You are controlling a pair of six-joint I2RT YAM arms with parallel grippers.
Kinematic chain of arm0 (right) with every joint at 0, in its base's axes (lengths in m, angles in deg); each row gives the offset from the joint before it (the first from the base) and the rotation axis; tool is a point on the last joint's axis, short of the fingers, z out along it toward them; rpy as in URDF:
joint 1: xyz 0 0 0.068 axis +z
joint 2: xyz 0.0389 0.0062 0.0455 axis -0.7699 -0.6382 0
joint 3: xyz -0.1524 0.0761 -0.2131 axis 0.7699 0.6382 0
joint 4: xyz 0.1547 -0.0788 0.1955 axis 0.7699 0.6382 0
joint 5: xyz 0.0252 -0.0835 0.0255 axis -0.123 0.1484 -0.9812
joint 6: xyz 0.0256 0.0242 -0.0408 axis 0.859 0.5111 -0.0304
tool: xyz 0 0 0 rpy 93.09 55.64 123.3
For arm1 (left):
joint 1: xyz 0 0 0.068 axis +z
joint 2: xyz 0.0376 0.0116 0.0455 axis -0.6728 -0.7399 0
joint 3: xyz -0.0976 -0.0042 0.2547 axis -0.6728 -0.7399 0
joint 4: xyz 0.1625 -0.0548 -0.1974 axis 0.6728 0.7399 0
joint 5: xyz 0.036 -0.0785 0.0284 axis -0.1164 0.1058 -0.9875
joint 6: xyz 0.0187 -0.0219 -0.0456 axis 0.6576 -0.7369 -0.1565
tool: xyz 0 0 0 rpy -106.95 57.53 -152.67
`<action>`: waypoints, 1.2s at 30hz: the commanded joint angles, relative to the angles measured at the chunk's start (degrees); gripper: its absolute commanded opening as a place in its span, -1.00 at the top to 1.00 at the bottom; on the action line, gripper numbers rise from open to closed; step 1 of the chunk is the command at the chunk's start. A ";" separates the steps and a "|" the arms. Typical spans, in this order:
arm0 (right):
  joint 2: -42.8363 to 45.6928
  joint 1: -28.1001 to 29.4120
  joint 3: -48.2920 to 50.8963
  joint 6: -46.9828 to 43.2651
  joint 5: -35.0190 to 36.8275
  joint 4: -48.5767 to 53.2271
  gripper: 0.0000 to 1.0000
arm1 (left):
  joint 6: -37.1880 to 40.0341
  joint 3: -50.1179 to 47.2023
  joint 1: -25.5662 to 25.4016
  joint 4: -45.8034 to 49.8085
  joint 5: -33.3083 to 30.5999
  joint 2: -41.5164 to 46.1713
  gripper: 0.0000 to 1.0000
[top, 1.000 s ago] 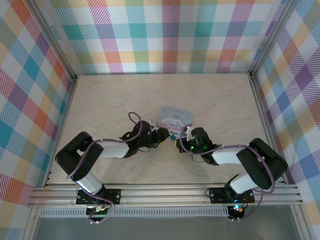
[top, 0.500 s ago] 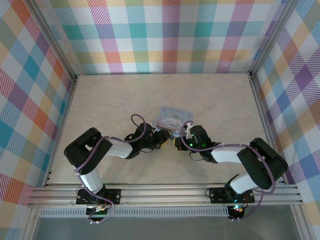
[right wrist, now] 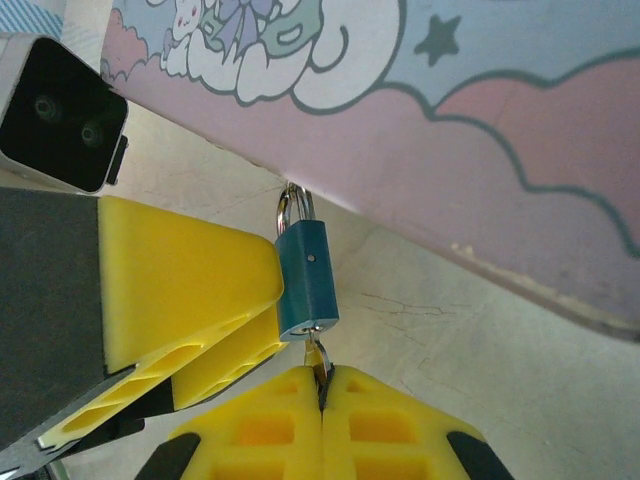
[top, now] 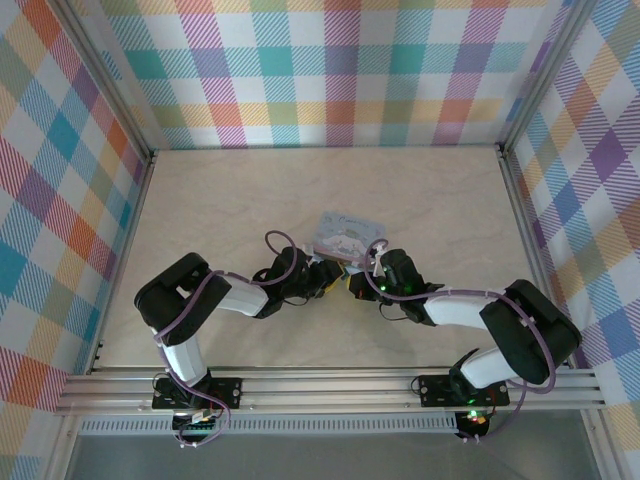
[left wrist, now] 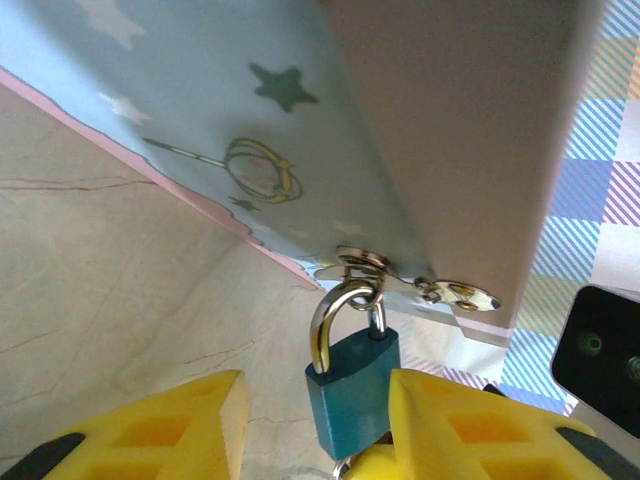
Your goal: Unlock a padlock with a key
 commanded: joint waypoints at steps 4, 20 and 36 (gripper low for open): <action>1.22 0.37 -1.95 2.00 -1.60 -1.02 0.95 | -1.41 1.80 -1.00 -3.00 -0.74 -0.92 0.15; 1.05 0.33 -2.50 8.92 -3.51 -2.36 0.93 | -2.71 2.50 -1.83 -3.69 -1.15 -2.24 0.38; 7.38 0.35 -0.67 5.76 1.99 6.42 0.39 | -3.35 2.24 -1.94 -2.75 -1.79 -1.58 0.86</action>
